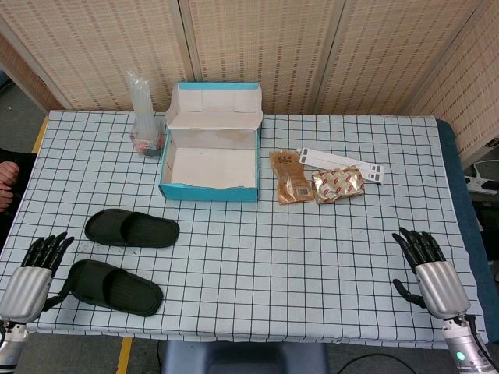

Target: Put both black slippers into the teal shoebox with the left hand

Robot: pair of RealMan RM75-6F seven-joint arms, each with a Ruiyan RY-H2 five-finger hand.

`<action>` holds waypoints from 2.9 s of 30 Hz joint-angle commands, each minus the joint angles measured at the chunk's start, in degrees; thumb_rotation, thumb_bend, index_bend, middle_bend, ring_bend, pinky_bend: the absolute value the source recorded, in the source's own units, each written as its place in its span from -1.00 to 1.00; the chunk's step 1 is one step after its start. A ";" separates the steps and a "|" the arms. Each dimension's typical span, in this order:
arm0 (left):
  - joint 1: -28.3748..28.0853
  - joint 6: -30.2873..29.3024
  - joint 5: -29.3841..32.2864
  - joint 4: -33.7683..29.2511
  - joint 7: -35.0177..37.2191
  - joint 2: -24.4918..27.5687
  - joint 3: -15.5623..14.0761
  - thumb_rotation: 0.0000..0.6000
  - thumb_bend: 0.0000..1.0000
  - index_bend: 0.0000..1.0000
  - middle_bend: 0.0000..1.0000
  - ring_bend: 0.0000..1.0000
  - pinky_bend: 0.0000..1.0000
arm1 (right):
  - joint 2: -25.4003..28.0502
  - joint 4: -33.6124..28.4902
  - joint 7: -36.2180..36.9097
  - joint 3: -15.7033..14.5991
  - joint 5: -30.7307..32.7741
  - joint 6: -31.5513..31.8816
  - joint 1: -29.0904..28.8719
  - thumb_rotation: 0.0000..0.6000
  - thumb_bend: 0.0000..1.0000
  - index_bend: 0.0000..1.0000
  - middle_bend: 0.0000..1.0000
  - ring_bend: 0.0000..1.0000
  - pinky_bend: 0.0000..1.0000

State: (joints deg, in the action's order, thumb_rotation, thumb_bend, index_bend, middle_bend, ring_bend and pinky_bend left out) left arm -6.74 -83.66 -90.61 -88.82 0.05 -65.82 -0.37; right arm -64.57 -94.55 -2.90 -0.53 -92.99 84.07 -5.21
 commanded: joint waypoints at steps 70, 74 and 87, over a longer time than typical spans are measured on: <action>-6.66 12.94 -3.50 16.99 1.85 -13.31 -7.74 1.00 -0.24 0.10 0.25 -0.17 -0.29 | 5.82 -4.04 6.16 -3.41 -3.66 -1.47 0.48 1.00 -0.57 -1.00 -1.00 -1.00 -1.00; -6.34 11.49 -3.79 18.61 4.05 -14.04 -7.51 1.00 -0.22 0.17 0.32 -0.10 -0.27 | 5.80 -4.06 6.07 -3.45 -3.63 -1.58 0.46 1.00 -0.57 -1.00 -1.00 -1.00 -1.00; -5.79 6.13 -3.52 16.68 6.74 -12.02 -5.09 1.00 -0.20 0.15 0.32 -0.08 -0.26 | 5.58 -4.05 5.52 -3.56 -3.67 -2.02 0.32 1.00 -0.57 -1.00 -1.00 -1.00 -1.00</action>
State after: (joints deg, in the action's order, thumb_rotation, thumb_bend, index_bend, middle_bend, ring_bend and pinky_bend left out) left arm -12.62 -77.03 -94.34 -71.68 6.56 -78.21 -5.88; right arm -58.99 -98.61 2.61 -4.09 -96.66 82.05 -4.90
